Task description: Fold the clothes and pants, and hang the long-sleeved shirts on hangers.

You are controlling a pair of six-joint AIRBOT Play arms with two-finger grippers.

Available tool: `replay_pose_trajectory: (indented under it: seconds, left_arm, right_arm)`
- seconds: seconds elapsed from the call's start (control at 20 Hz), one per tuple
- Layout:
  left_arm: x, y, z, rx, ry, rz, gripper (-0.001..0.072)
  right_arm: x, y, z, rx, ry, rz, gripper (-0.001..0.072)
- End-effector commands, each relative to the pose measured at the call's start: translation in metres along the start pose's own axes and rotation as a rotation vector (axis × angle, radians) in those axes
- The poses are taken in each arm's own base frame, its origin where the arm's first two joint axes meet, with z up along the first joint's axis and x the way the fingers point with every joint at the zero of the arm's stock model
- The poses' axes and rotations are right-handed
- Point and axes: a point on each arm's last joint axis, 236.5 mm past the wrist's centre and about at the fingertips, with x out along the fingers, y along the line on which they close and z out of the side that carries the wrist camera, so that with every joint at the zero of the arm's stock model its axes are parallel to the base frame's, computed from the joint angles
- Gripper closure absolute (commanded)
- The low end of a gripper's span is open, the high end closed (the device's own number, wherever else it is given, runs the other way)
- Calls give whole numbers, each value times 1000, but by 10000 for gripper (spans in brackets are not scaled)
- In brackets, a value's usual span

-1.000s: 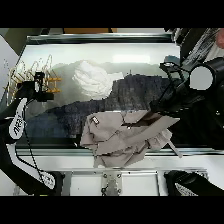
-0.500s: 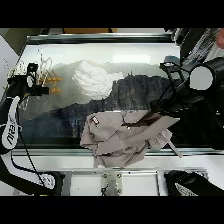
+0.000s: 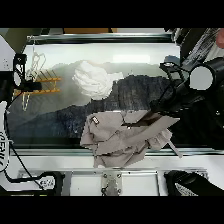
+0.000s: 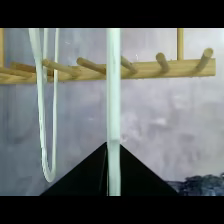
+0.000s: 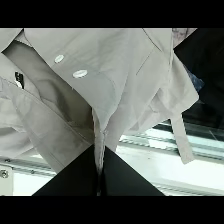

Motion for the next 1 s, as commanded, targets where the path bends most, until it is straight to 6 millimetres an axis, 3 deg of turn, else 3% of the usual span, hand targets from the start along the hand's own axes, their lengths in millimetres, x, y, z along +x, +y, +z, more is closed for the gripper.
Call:
replay_pose_trajectory:
  seconds: [0.0, 0.25, 0.55, 0.95]
  left_arm:
    - [-9, -4, -8, 12, -52, -2, 697]
    - [-26, -7, -23, 13, -80, -1, 697]
    - [10, -24, -67, 34, 32, -32, 696]
    - [50, -38, -90, 53, 115, -59, 695]
  right_arm:
    - [0, 0, 0, 0, 1, 0, 697]
    - [0, 0, 0, 0, 1, 0, 697]
    - [0, 0, 0, 0, 1, 0, 697]
    - [0, 0, 0, 0, 1, 0, 696]
